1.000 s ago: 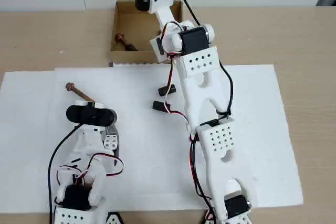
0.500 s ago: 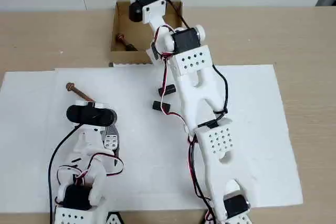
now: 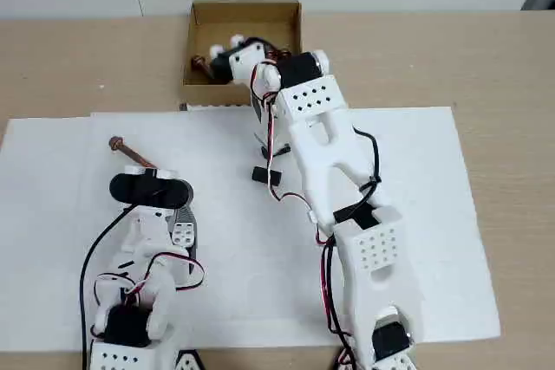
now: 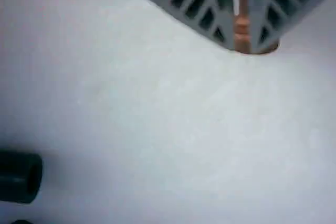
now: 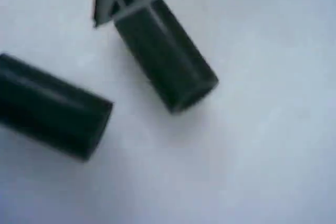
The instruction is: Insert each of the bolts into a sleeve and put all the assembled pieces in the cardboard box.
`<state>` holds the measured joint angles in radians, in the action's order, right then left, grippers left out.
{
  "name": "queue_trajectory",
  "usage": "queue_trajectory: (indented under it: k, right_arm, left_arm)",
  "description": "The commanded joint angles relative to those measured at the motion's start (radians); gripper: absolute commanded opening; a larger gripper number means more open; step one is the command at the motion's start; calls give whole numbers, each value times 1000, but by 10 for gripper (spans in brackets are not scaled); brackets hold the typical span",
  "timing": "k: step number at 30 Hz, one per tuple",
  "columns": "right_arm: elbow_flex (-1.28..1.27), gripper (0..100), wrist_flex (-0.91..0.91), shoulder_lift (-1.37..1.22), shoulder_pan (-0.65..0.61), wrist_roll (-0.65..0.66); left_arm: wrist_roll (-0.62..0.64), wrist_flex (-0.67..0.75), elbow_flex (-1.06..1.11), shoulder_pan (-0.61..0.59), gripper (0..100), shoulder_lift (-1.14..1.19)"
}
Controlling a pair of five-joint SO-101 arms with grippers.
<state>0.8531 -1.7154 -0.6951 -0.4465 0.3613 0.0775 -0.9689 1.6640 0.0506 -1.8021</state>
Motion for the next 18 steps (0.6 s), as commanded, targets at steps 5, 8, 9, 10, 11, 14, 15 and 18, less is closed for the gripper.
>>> queue_trajectory:
  k: [5,8,9,10,11,14,15,18]
  right_arm:
    - [-14,126,-7,71,-59,135]
    - [-15,126,-10,67,-87,135]
    - [-21,126,-10,68,-93,135]
    - [-38,126,-10,71,-99,137]
    - [-54,126,-10,73,-102,141]
    - [-103,126,-10,73,-99,170]
    - [-110,126,-10,73,-97,176]
    - [-115,126,-8,73,-97,187]
  left_arm:
    - [-5,18,-4,-3,6,-9]
    - [-5,18,-4,-3,6,-9]
    - [-5,18,-4,-3,6,-9]
    - [-5,18,-4,-3,6,-9]
    - [-5,18,-4,-3,6,-9]
    - [-5,18,-4,-3,6,-9]
    - [-5,18,-4,-3,6,-9]
    - [-5,18,-4,-3,6,-9]
